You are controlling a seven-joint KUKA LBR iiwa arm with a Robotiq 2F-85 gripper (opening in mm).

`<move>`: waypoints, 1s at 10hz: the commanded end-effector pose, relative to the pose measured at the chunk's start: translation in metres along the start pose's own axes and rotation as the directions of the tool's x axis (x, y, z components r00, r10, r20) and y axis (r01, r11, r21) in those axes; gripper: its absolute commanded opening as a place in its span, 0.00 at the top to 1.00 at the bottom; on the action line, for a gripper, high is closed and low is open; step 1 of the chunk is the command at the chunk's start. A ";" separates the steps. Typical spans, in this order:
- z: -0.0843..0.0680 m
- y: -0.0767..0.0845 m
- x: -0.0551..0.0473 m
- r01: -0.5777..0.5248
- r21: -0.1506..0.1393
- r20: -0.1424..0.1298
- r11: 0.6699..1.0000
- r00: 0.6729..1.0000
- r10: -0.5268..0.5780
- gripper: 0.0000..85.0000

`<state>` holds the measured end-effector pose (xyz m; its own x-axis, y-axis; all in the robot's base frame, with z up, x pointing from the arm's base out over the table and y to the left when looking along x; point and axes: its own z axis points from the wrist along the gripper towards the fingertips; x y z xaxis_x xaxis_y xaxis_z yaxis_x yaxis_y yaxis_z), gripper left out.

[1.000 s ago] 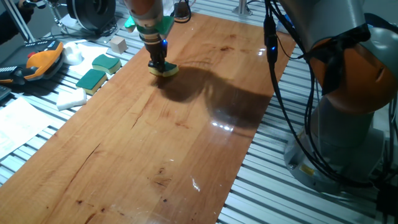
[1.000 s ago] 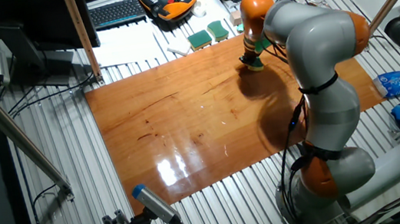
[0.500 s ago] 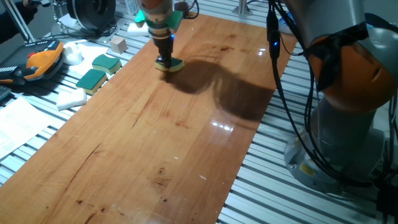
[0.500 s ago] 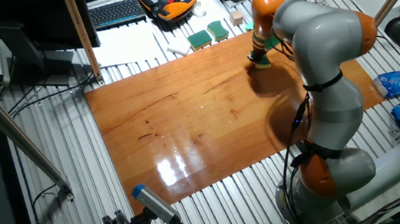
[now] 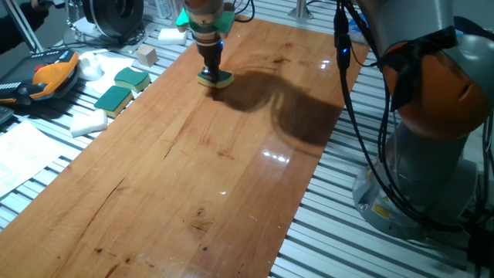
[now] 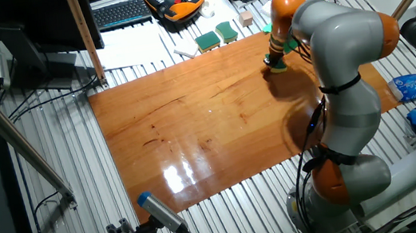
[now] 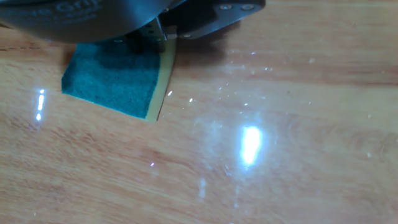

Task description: Clean the tabletop with a sponge

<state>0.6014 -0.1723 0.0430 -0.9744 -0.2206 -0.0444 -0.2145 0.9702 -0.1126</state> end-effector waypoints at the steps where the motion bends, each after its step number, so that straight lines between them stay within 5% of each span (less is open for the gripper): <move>1: -0.002 0.005 0.001 -0.005 0.000 0.000 1.000 1.000 0.005 1.00; 6: 0.000 0.041 0.011 -0.061 0.015 0.013 0.998 0.998 0.060 1.00; 10: -0.003 0.043 0.002 -0.071 0.022 0.011 0.997 0.997 0.070 1.00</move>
<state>0.5896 -0.1300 0.0407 -0.9862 -0.1530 -0.0625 -0.1439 0.9809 -0.1310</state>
